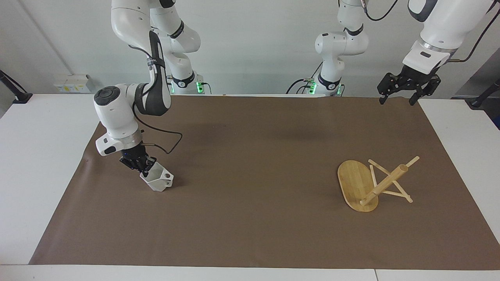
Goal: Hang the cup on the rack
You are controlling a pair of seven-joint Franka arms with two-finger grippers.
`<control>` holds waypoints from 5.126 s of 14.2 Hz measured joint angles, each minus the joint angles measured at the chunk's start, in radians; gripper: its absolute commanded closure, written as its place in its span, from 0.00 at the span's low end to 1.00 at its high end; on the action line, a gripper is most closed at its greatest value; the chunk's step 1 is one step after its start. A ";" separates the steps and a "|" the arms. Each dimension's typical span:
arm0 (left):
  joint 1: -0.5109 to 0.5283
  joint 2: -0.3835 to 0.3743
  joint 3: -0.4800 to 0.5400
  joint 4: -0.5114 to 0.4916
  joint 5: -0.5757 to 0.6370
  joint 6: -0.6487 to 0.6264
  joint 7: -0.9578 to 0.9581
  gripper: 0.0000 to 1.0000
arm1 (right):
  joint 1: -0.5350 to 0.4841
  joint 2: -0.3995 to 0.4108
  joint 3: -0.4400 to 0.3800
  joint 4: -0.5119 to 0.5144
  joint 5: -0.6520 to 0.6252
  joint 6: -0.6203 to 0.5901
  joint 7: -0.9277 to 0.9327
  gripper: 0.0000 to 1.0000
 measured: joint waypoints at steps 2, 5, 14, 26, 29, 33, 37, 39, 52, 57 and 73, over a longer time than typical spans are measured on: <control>0.000 0.000 0.000 0.000 0.000 0.000 0.000 0.00 | 0.000 0.000 0.002 0.004 0.000 -0.009 0.000 1.00; 0.000 0.000 0.000 0.000 0.000 0.000 0.000 0.00 | 0.000 -0.004 0.009 0.034 0.000 -0.075 0.000 1.00; 0.000 0.000 0.000 0.000 0.000 0.000 0.000 0.00 | 0.000 -0.077 0.034 0.174 0.000 -0.353 0.000 1.00; -0.004 -0.018 -0.016 -0.021 -0.091 -0.112 -0.266 0.00 | -0.011 -0.168 0.024 0.326 0.000 -0.630 0.001 1.00; -0.004 -0.034 -0.019 -0.029 -0.099 -0.174 -0.325 0.00 | -0.011 -0.187 0.027 0.332 0.000 -0.648 0.001 1.00; -0.004 -0.047 -0.018 -0.041 -0.157 -0.181 -0.472 0.00 | -0.011 -0.211 0.033 0.337 0.083 -0.671 0.001 1.00; -0.004 -0.076 -0.020 -0.105 -0.284 -0.188 -0.766 0.00 | -0.005 -0.219 0.039 0.337 0.184 -0.682 0.001 1.00; -0.003 -0.087 -0.017 -0.128 -0.348 -0.187 -0.868 0.00 | 0.000 -0.219 0.044 0.337 0.252 -0.690 0.001 1.00; 0.077 -0.086 -0.002 -0.316 -0.814 0.040 -1.325 0.00 | 0.010 -0.232 0.242 0.332 0.498 -0.692 0.004 1.00; 0.072 -0.045 -0.013 -0.374 -0.967 0.117 -1.456 0.00 | 0.071 -0.250 0.291 0.282 0.558 -0.558 0.076 1.00; -0.034 -0.036 -0.026 -0.423 -1.067 0.148 -1.459 0.00 | 0.317 -0.247 0.296 0.195 0.593 -0.276 0.209 1.00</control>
